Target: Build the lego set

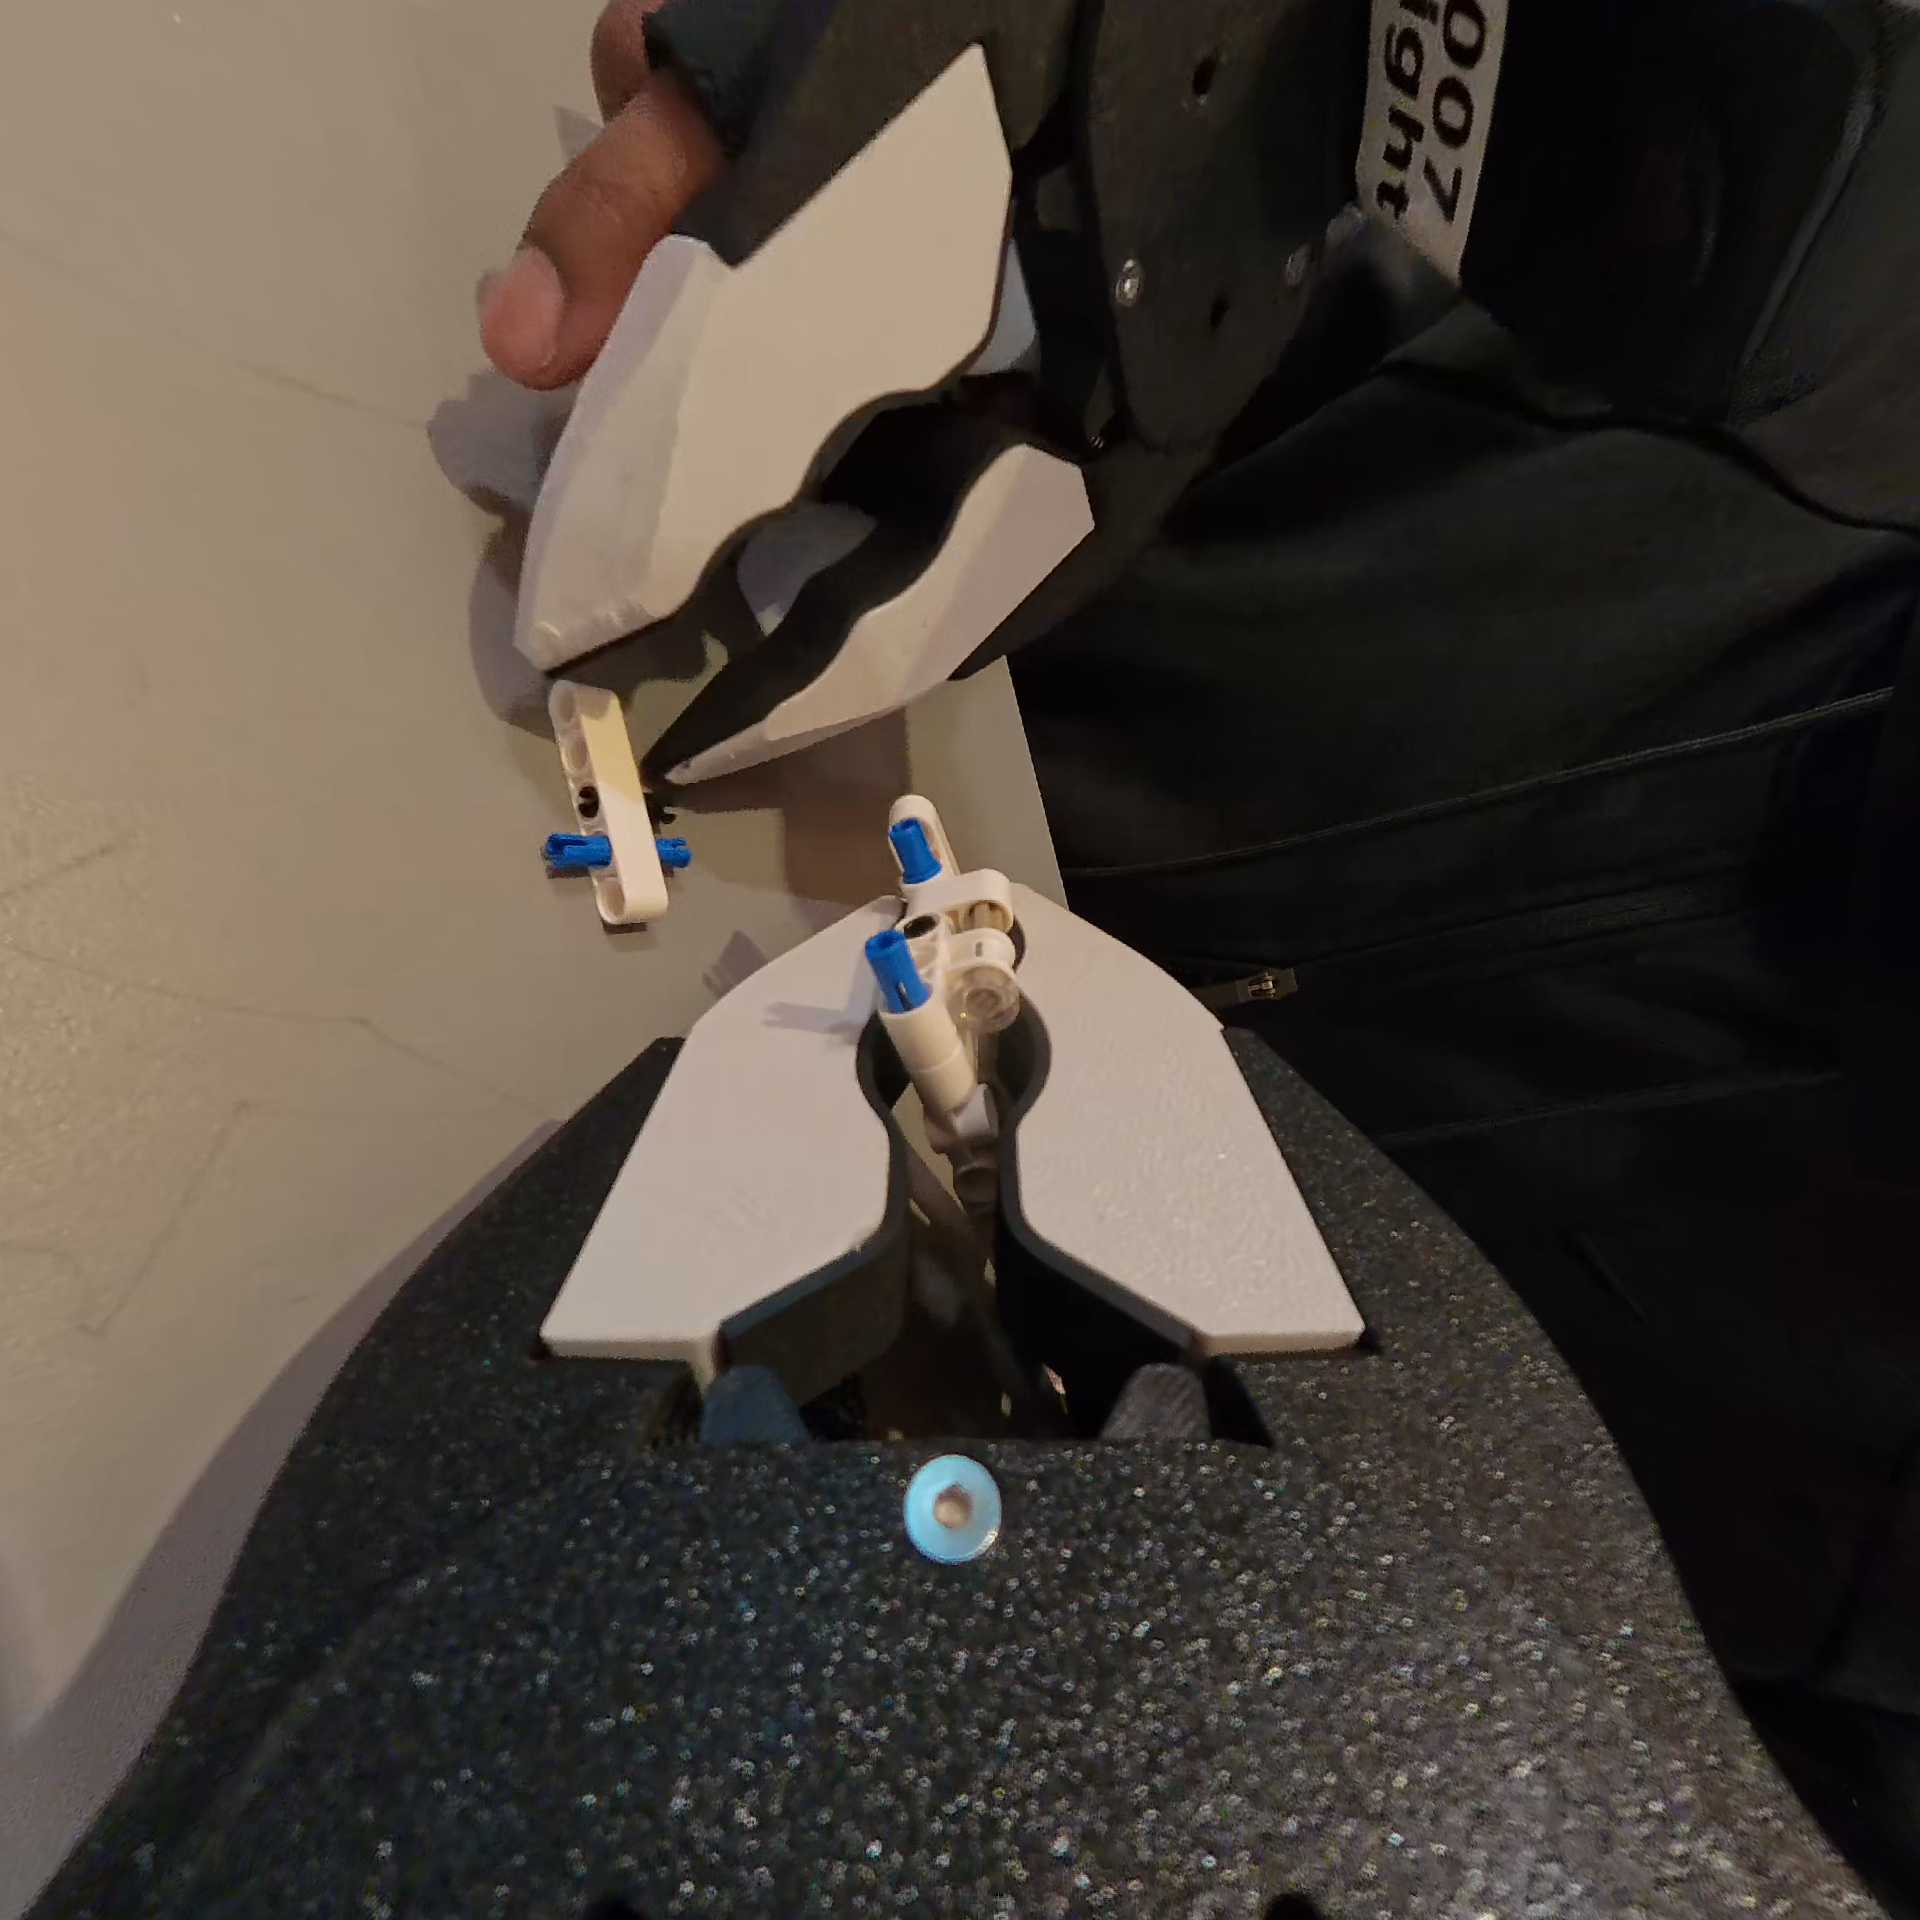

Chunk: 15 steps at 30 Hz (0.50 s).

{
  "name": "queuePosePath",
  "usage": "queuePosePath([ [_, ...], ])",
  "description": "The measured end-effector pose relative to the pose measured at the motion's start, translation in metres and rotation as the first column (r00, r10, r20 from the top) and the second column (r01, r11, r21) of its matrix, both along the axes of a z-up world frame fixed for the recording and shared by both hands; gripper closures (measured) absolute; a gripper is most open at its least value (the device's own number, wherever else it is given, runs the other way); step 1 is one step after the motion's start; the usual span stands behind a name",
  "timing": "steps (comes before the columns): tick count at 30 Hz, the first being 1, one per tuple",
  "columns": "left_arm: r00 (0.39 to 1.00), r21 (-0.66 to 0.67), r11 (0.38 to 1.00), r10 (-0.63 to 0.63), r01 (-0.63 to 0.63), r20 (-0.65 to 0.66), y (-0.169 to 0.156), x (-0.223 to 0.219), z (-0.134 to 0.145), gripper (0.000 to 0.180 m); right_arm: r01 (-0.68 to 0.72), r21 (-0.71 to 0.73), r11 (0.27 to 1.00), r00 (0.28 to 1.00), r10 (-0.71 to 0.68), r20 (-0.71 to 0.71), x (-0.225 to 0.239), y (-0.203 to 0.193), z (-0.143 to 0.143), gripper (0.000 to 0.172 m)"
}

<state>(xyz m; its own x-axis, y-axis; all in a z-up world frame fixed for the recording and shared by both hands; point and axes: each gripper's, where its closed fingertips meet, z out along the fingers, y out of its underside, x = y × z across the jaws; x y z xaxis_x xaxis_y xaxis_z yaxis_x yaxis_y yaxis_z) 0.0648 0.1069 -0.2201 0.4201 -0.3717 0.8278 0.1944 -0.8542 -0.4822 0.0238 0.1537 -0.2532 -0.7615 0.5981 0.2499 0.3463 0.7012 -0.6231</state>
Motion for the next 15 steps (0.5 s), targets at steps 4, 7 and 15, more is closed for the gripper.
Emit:
queuePosePath([
  [4, 1.0, 0.001, 1.0, 0.001, -0.001, 0.0, 0.0, 0.0, 0.0, 0.169, -0.167, 0.105, 0.98, 0.982, 0.175, -0.068, 0.006, -0.003, 0.001, 0.15],
  [7, 1.0, 0.003, 1.0, 0.002, -0.002, -0.001, 0.0, -0.001, 0.0, 0.169, -0.266, 0.142, 0.953, 0.959, 0.277, -0.061, 0.008, -0.007, 0.0, 0.153],
  [15, 1.0, 0.004, 1.0, 0.011, -0.011, 0.0, -0.001, -0.002, 0.0, 0.169, -0.339, 0.102, 0.935, 0.941, 0.338, 0.021, 0.001, -0.012, -0.001, 0.157],
])
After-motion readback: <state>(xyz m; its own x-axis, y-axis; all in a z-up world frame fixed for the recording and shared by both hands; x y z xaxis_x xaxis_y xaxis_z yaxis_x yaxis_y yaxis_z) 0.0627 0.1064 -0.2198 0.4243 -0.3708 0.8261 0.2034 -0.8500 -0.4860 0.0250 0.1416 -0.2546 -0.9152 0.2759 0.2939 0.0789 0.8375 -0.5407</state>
